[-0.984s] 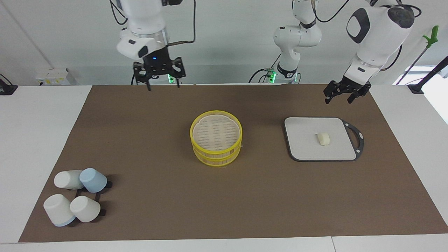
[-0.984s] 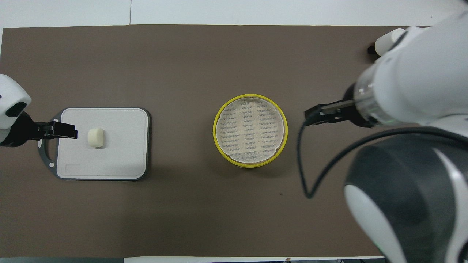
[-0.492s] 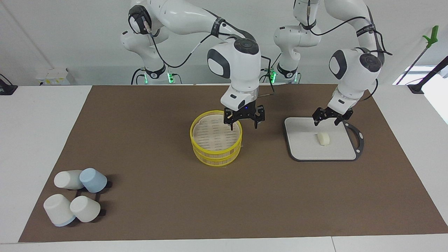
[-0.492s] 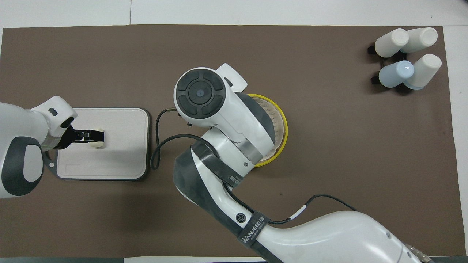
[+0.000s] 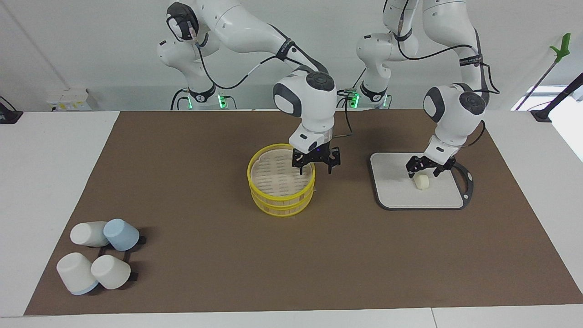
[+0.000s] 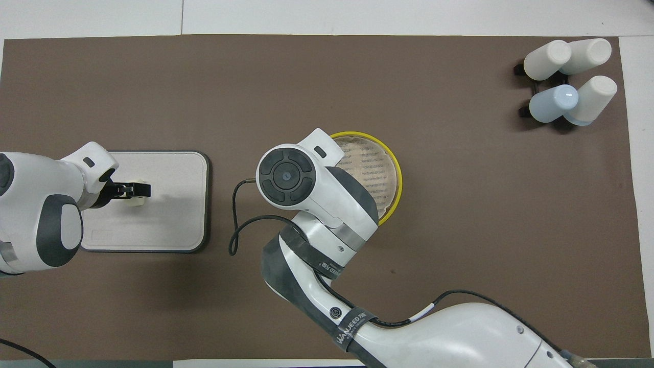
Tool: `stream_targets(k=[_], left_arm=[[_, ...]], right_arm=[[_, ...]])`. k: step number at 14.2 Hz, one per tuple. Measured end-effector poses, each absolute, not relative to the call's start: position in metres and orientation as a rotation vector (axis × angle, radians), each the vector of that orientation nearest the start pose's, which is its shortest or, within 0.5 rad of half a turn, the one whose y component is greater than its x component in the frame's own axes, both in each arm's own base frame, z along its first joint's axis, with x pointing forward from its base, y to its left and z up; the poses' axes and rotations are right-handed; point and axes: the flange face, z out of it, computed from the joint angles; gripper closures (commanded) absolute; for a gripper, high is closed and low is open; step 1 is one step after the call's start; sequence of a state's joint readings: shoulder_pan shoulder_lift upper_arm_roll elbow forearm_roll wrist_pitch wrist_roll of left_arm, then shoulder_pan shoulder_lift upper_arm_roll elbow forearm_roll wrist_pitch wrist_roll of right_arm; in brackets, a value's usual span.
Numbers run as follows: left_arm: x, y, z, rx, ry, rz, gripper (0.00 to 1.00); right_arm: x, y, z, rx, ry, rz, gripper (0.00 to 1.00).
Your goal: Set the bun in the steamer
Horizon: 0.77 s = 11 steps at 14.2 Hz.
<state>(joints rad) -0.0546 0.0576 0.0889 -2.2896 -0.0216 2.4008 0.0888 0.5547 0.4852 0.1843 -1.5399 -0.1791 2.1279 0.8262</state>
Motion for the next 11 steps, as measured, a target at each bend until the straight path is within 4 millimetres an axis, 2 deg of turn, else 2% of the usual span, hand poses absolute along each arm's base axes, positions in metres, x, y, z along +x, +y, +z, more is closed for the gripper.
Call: stream_targets(k=[2,4,5,6,8,9,10,11], left_arm=[[0.524,0.022,0.327,-3.144,0.049,-0.115,0.0],[0.521,0.021,0.322,-3.143,0.052,-0.12,0.05],[0.52,0.02,0.321,-3.143,0.054,-0.126,0.09],[0.521,0.02,0.32,-3.141,0.055,-0.139,0.2],[0.523,0.02,0.316,-3.139,0.055,-0.152,0.51],[0.523,0.02,0.314,-3.139,0.056,-0.15,0.63],[0.523,0.019,0.312,-3.139,0.057,-0.148,0.7],[0.523,0.019,0.311,-3.138,0.057,-0.148,0.71]], right_arm=[[0.531,0.45,0.391,-3.108,0.04,-0.208,0.53],[0.529,0.45,0.394,-3.107,0.038,-0.21,0.72],[0.528,0.45,0.394,-3.107,0.039,-0.21,0.73],[0.528,0.45,0.393,-3.108,0.04,-0.208,0.73],[0.527,0.45,0.393,-3.108,0.042,-0.208,0.73],[0.527,0.45,0.393,-3.106,0.042,-0.21,0.73],[0.528,0.45,0.393,-3.105,0.042,-0.212,0.74],[0.528,0.45,0.393,-3.104,0.042,-0.213,0.79]])
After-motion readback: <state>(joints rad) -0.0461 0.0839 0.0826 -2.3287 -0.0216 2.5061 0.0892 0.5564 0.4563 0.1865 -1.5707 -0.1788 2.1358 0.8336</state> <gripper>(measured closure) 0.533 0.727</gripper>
